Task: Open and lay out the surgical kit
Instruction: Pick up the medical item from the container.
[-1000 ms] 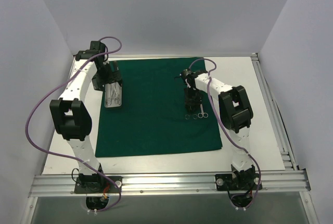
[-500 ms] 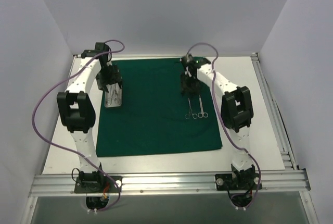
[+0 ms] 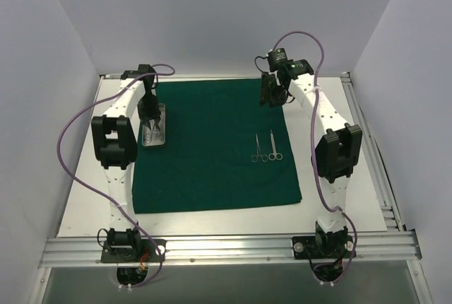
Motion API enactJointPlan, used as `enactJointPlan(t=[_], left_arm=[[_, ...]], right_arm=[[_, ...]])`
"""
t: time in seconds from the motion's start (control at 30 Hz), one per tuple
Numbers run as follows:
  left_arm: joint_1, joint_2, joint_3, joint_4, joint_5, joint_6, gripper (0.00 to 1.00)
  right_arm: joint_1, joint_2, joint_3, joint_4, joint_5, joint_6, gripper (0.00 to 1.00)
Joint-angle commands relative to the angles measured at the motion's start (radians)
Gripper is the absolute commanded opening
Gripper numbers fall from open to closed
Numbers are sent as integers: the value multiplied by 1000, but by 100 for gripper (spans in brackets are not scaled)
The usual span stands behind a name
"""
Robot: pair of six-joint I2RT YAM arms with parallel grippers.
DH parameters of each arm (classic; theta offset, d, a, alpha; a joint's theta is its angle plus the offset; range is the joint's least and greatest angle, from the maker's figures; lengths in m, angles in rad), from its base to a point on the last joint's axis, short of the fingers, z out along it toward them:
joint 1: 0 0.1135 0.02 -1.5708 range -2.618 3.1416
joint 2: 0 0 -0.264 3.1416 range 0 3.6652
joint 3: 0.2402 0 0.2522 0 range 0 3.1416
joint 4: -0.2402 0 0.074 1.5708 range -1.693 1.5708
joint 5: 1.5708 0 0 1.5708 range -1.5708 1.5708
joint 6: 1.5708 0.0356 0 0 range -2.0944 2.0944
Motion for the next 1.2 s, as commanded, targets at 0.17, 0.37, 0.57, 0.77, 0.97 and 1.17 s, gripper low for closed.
enactJointPlan(t=[0.17,0.37,0.57,0.77,0.97,1.17], left_arm=[[3,71,100,-16,-67,89,49],[3,95,106,5,-65,110,53],[5,122,108,11,-64,106,50],[5,158,123,5,-68,115,43],[5,194,138,-2,-57,121,24],[3,114,135,-16,-61,94,9]], right_arm=[[-37,-46,-12,-61,-3,-14,34],[-50,-40,-7,-67,-20,-19,34],[-62,-34,2,-70,-29,-25,34],[-70,-34,1,-75,-32,-31,34],[-71,-40,-12,-76,-35,-34,33],[-71,-57,-36,-57,-46,-34,34]])
